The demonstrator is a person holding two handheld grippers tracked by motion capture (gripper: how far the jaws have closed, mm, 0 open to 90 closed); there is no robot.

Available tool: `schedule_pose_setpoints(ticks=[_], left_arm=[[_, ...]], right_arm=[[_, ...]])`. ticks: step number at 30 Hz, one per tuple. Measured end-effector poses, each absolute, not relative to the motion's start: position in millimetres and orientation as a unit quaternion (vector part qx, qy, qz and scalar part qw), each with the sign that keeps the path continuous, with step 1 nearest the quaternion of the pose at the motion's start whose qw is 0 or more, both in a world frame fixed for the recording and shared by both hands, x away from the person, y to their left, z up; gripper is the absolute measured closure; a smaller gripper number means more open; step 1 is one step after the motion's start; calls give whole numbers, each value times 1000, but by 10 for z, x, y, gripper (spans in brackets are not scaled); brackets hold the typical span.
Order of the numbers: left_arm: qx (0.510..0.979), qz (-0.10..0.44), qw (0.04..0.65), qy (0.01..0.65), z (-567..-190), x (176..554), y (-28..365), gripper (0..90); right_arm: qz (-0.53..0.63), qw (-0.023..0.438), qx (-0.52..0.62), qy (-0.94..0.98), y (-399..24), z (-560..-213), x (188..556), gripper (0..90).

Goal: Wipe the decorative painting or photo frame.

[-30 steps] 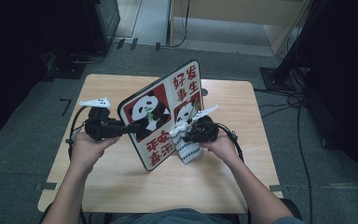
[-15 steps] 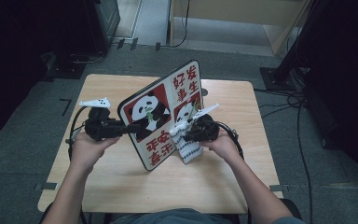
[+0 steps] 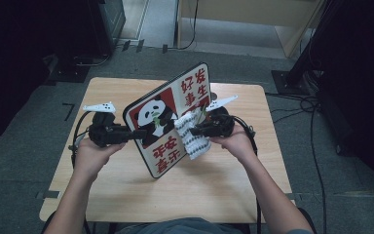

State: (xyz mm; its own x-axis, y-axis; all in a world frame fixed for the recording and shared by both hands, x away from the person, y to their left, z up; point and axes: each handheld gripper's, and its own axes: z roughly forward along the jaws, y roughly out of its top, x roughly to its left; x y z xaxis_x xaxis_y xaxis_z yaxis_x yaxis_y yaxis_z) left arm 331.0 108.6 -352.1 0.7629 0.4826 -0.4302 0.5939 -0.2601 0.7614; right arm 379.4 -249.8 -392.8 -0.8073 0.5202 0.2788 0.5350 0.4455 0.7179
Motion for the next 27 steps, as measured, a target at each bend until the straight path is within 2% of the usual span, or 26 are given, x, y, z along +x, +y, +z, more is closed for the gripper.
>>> schedule_pose_setpoints(ticks=[16,27], left_arm=[[790,-55,507,341,-3524,3314,1087,727],[788,-55,509,341,-3533,3315,1094,729]], right_arm=[[-462,-32,-258,-848,-2254,-3052,3813,776],[-467,-41,-229,-853,-1997,-2642,3904,775]])
